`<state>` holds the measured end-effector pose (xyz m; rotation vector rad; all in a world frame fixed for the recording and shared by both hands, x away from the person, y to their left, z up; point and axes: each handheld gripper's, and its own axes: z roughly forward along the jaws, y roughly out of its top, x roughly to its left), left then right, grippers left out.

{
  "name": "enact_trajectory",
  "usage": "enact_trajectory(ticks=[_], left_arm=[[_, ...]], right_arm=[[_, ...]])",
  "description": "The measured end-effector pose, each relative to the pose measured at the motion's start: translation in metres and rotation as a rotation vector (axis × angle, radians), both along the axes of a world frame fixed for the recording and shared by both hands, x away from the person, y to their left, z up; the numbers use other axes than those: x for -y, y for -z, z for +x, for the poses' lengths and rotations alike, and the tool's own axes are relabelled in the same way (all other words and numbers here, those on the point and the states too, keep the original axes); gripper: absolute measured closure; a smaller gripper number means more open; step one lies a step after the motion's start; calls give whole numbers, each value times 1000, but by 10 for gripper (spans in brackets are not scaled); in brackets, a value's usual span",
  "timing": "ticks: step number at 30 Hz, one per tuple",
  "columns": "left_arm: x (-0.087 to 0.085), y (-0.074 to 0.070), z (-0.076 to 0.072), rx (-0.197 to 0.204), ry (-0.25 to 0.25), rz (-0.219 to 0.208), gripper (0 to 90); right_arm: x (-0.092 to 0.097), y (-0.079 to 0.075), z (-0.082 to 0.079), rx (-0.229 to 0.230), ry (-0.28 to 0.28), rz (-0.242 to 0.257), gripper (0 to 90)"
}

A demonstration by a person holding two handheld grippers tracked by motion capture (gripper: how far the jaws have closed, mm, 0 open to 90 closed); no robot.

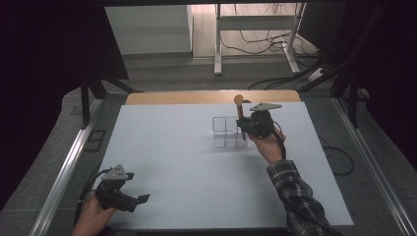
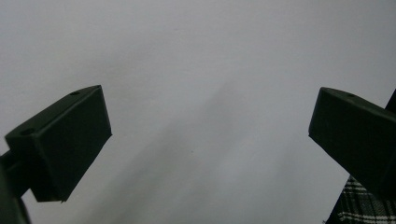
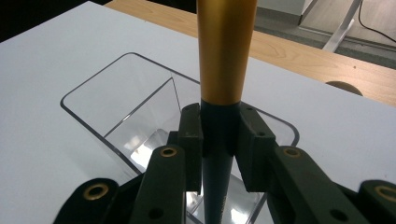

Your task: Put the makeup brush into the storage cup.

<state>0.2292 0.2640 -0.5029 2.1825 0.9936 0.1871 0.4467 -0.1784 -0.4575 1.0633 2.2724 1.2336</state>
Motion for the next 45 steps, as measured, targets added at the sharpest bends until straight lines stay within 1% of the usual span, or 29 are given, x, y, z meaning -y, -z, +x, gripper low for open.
enact_trajectory(ticks=[4,6,7,10,12,16,18,20,23,25,33,37,40,45], left_arm=[[1,0,0,0,3,5,0],[1,0,0,-1,3,4,0],[0,0,0,-1,2,4,0],[1,0,0,-4,4,6,0],[1,0,0,-4,4,6,0],[1,0,0,-4,2,6,0],[1,1,0,-5,4,6,0],[1,1,0,-7,5,8,0],[1,0,0,-5,2,8,0],[0,0,0,-4,0,5,0],[0,0,0,-2,-6,4,0],[0,0,0,-2,-5,5,0],[0,0,0,-3,-6,5,0],[0,0,0,-4,-4,7,0]], right_arm=[[-1,0,0,-8,-1,-4,718],[-1,0,-1,-13,-5,8,675],[-1,-1,-1,-11,3,10,642],[-1,-3,-2,-22,0,11,623],[-1,-3,-2,-21,-3,6,594],[-3,-5,-4,-13,2,-5,511],[-3,-7,-4,-9,0,-2,472],[-4,-9,-5,-8,-7,-11,419],[-4,-10,-5,3,-4,-24,369],[-3,-10,-5,-1,-5,-28,337],[1,-11,-6,-7,-15,-18,275],[0,-13,-7,-5,-19,-24,241],[-1,-14,-8,-12,-30,-24,195],[-4,-14,-11,-12,-46,-46,121]])
